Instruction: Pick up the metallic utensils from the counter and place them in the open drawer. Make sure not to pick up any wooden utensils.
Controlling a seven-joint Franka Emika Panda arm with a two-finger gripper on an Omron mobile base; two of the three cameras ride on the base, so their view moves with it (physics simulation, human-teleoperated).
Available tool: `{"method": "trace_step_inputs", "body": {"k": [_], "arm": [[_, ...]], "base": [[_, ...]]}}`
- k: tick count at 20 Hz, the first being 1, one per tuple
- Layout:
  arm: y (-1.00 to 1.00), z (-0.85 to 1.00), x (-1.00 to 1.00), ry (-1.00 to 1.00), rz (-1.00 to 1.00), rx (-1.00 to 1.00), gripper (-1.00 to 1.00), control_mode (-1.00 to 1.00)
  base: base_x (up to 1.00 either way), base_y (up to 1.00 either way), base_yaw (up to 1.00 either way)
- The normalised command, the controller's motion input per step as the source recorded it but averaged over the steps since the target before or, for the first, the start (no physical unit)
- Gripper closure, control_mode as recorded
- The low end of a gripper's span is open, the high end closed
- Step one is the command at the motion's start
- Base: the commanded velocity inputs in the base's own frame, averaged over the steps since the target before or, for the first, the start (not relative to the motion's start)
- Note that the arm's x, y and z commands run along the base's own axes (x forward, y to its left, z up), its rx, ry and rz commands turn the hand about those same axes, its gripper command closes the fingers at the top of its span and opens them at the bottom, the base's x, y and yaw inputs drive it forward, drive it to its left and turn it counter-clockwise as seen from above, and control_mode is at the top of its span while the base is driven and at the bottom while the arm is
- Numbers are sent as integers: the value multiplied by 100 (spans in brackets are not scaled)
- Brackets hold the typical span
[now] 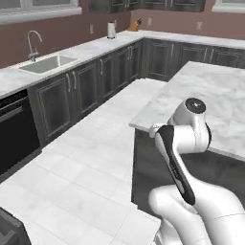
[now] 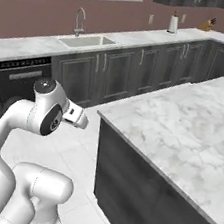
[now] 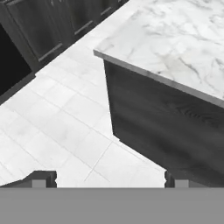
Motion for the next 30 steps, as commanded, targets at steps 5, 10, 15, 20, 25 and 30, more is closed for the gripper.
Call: {"method": "trace_step_inputs", "body": {"k": [5,10,15,20,25,30], "arm": [[0,0,0,0,0,0,-100,100],[0,0,0,0,0,0,-100,100],[0,0,0,0,0,0,-100,100],[0,0,0,0,0,0,-100,100],[0,0,0,0,0,0,-100,100],[0,0,0,0,0,0,-100,100]], "base": [[3,-100,-59],[18,-100,-49],[2,-86,-53],[0,-89,-45],[-4,-100,-33],[1,-100,-9]]}}
